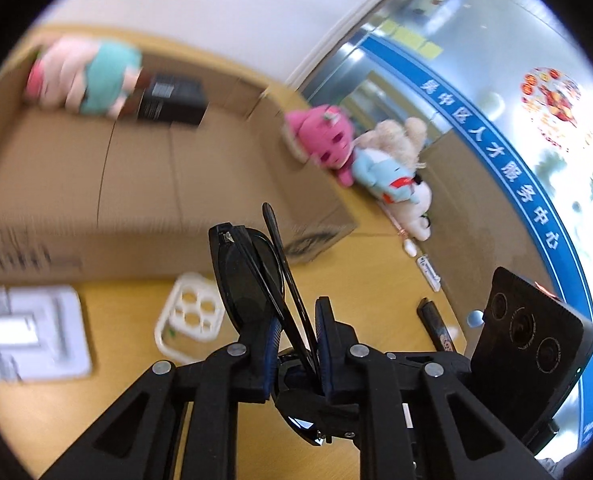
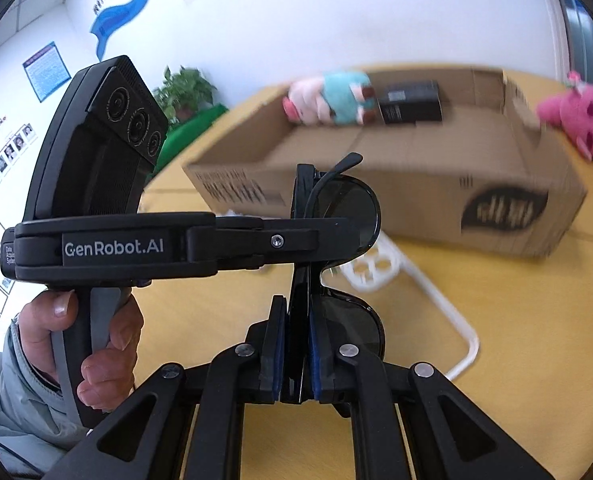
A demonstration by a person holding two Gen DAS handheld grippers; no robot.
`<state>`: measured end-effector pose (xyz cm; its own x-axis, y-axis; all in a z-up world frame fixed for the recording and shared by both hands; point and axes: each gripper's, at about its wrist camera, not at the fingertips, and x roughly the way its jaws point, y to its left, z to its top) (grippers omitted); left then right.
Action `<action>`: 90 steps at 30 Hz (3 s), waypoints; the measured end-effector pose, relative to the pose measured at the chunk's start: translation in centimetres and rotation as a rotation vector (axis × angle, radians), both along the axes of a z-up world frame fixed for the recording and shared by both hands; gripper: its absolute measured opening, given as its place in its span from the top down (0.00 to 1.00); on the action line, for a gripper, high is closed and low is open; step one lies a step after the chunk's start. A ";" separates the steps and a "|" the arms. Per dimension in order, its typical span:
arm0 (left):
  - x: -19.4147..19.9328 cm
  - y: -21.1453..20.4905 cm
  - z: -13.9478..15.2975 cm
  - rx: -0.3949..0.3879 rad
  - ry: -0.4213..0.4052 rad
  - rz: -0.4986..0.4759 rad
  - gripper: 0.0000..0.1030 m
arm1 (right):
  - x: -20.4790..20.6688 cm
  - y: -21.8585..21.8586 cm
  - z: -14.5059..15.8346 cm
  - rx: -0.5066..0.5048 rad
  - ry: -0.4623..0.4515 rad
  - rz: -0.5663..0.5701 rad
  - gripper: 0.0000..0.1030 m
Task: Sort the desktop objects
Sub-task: 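Lift the sunglasses with both tools and lower them into the cardboard box, then open both tools to release the sunglasses inside the box, then move both tools toward the clear phone case with white frame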
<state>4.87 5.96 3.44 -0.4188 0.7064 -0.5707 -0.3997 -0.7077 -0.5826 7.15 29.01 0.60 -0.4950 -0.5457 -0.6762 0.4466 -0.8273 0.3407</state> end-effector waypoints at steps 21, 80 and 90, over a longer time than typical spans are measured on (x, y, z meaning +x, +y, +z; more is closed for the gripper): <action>-12.8 -9.7 7.9 -0.069 0.089 0.033 0.86 | -13.5 -8.4 8.7 -0.147 0.118 0.070 0.89; -9.7 -11.9 8.0 -0.462 0.229 0.389 0.39 | -17.0 -9.2 4.1 0.032 0.014 -0.166 0.03; -0.4 -5.3 8.7 -0.464 0.484 0.464 0.25 | -5.5 -2.9 8.4 0.133 0.269 -0.257 0.00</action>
<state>4.44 0.65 12.17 -0.8862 0.1362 -0.4429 -0.1385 -0.9900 -0.0272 1.68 26.10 8.99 -0.7732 -0.2971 -0.5602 0.2776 -0.9529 0.1223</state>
